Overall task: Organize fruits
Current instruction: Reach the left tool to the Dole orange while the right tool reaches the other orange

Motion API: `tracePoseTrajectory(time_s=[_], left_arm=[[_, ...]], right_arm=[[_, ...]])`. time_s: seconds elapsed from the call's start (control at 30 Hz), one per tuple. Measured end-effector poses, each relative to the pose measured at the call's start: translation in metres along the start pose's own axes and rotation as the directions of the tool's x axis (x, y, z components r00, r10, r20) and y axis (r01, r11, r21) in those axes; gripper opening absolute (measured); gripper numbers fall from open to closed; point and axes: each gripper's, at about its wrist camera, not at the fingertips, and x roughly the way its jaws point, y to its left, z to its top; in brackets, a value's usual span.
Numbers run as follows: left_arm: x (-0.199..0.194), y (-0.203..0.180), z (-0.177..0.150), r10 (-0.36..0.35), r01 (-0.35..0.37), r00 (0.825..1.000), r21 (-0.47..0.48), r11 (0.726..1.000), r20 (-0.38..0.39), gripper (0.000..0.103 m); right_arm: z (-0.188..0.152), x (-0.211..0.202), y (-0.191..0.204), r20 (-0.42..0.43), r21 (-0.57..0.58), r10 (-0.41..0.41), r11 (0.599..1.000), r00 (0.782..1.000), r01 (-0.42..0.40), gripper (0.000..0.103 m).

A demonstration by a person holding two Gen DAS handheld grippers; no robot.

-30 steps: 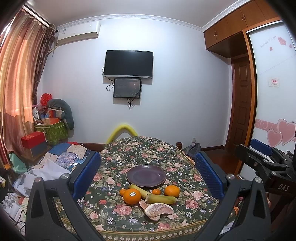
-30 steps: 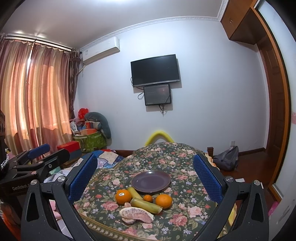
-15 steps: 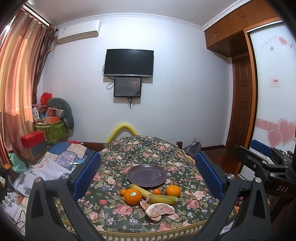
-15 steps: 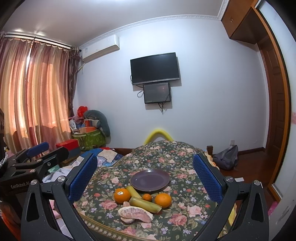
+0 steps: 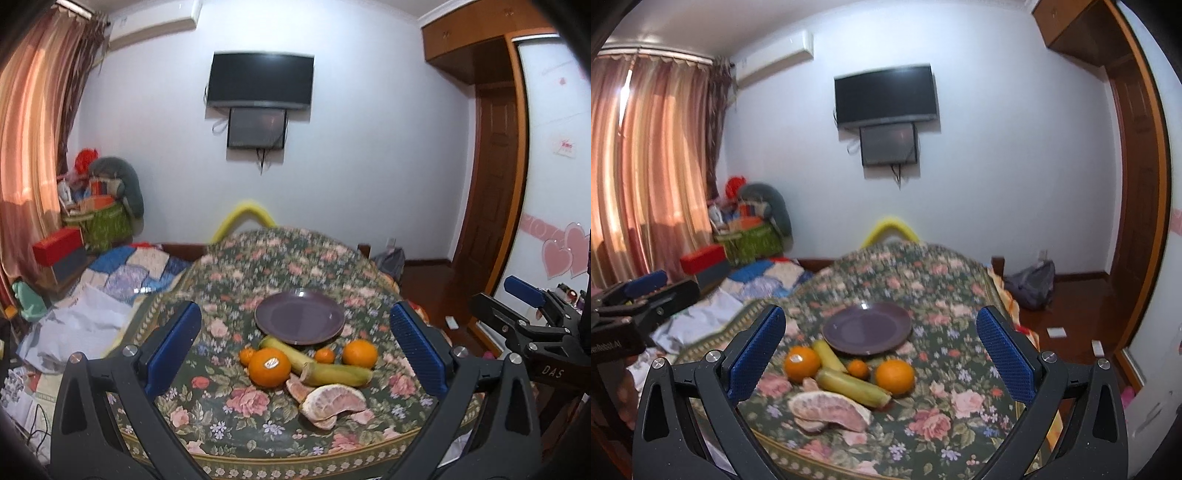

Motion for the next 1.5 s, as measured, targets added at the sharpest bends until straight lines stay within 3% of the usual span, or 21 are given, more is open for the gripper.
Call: tracePoseTrajectory(time_s=[0.2,0.33,0.6,1.07,1.17,1.37,1.5], left_arm=[[0.052,0.018,-0.017,0.027,-0.029,0.992,-0.009,1.000,-0.120,0.102],[0.091,0.030,-0.032,0.033,-0.038,0.976,-0.019,0.999,-0.216,0.090],[0.149,0.044,-0.058,0.012,-0.037,0.936,-0.062,0.997,-0.352,0.089],[0.216,0.047,-0.090,-0.022,-0.017,0.879,-0.079,0.997,-0.476,0.077],[0.223,0.049,-0.096,-0.032,-0.016,0.871,-0.092,0.996,-0.490,0.075],[0.235,0.049,-0.106,-0.059,0.003,0.859,-0.110,0.994,-0.509,0.070],[0.237,0.047,-0.108,-0.052,0.000,0.864,-0.103,0.995,-0.501,0.070]], right_arm=[[-0.016,0.039,-0.018,-0.124,0.018,-0.014,1.000,0.992,0.016,0.103],[-0.025,0.062,-0.030,-0.200,0.053,0.009,0.999,0.980,0.002,0.103],[-0.042,0.114,-0.036,-0.320,0.021,-0.001,1.000,0.948,0.009,0.099],[-0.072,0.182,-0.030,-0.428,0.019,0.056,0.998,0.902,-0.053,0.094],[-0.078,0.190,-0.031,-0.445,0.019,0.057,0.998,0.894,-0.054,0.088],[-0.092,0.205,-0.037,-0.499,0.050,0.084,0.996,0.862,-0.068,0.074],[-0.094,0.210,-0.040,-0.510,0.072,0.107,0.994,0.853,-0.082,0.069]])
